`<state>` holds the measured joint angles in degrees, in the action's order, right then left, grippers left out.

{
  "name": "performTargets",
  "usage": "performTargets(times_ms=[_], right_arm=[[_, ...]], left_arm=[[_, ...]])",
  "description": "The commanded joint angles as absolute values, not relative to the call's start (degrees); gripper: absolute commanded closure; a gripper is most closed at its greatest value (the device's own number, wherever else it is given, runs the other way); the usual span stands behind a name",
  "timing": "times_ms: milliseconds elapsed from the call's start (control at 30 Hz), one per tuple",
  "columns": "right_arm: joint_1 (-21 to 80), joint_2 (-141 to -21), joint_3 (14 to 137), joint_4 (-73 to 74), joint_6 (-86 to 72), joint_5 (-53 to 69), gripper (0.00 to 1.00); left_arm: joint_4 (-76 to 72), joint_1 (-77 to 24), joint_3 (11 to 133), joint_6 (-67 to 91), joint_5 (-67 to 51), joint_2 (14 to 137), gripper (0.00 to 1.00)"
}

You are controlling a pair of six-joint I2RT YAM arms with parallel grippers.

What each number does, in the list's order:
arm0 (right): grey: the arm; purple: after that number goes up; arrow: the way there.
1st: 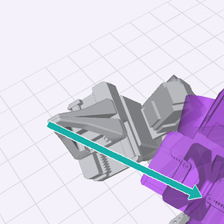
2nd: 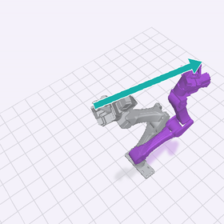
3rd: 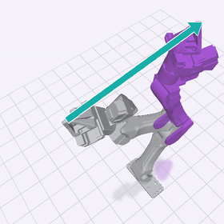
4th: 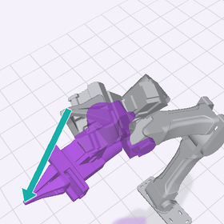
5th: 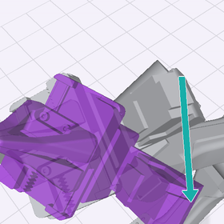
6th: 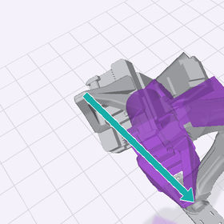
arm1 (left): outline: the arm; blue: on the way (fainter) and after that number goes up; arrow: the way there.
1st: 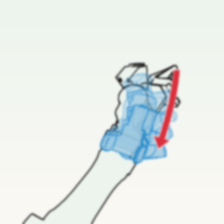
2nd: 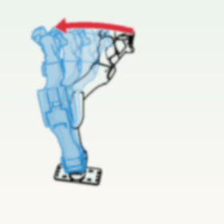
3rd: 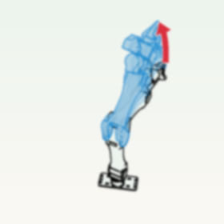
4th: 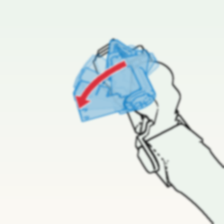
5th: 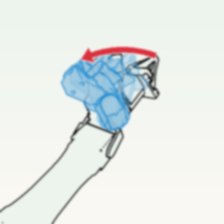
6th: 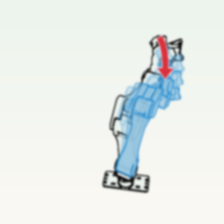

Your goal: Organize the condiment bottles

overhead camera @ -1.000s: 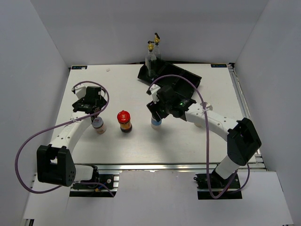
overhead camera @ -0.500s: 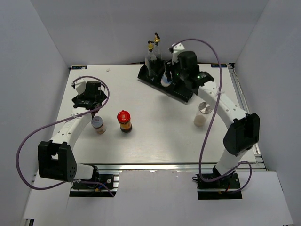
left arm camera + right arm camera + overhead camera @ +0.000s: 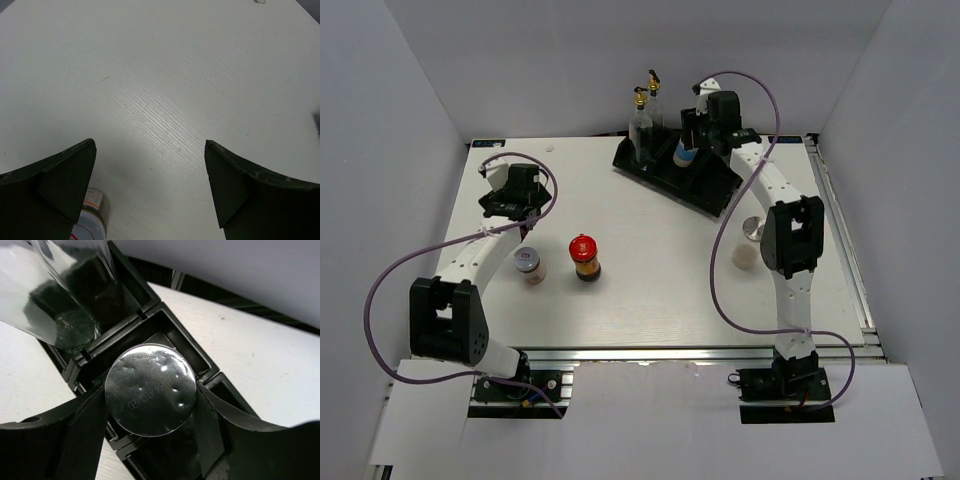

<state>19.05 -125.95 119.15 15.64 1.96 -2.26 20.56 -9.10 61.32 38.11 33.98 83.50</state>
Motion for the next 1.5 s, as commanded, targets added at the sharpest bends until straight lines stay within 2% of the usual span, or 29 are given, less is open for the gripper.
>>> performTargets(times_ms=[0,67,133,200,267,333,367,400,433,567,700,800,867,1000,1133,1267,1467], right_arm=[[18.0,-125.7,122.7,8.9,0.9,2.3,0.91],[17.8,-127.6,122.5,6.5,1.1,2.5,0.89],[17.7,-129.2,123.0,5.4,1.5,3.2,0.79],[17.7,-131.0,123.3,4.1,1.5,2.4,0.64],[17.8,-132.4,123.6,3.3,1.1,1.6,0.62],[17.7,-132.9,123.7,2.8,1.1,0.3,0.51],[17.7,-133.2,123.7,2.7,1.2,0.2,0.43],[17.8,-133.3,123.9,2.9,1.4,-1.6,0.22],[17.8,-133.2,124.1,3.2,1.5,-1.9,0.11],[17.7,-129.3,122.2,4.2,1.8,-0.5,0.11],[17.8,-123.4,121.0,7.2,3.7,7.3,0.11],[17.8,-116.8,116.8,11.2,2.6,7.1,0.11],[17.8,-109.8,111.7,12.7,1.3,5.3,0.11],[17.8,-97.0,91.4,15.3,-4.0,-8.2,0.11],[17.2,-85.1,78.9,21.3,-8.6,-17.6,0.10],[16.4,-79.5,71.1,25.8,-10.8,-19.3,0.10],[14.9,-78.6,65.0,27.9,-11.7,-19.7,0.10]], left_arm=[[18.5,-8.8,64.2,37.1,34.5,83.5,0.02],[17.8,-8.9,64.2,36.7,34.4,83.9,0.02],[18.1,-8.8,65.1,36.0,34.0,84.9,0.02],[18.6,-8.8,66.3,35.8,33.4,85.5,0.02],[19.0,-8.9,67.1,35.4,33.2,85.8,0.02],[18.8,-8.9,67.1,35.2,33.0,85.7,0.02],[18.9,-8.9,67.1,35.2,32.8,85.4,0.02],[19.0,-8.9,67.1,35.2,32.3,85.4,0.02],[19.1,-8.9,67.1,35.1,32.1,85.3,0.02],[19.9,-8.9,67.1,35.3,31.5,84.7,0.02],[21.4,-8.9,66.9,35.8,31.1,83.0,0.02],[21.5,-8.8,65.0,36.6,31.1,80.5,0.02],[21.5,-8.9,63.6,37.3,30.6,78.8,0.02],[20.8,-8.9,58.9,38.1,29.2,74.5,0.02],[20.7,-8.9,56.4,38.6,28.6,70.9,0.02],[18.2,-8.8,53.7,39.0,26.2,68.7,0.02],[16.1,-8.8,51.2,39.3,23.5,66.4,0.02]])
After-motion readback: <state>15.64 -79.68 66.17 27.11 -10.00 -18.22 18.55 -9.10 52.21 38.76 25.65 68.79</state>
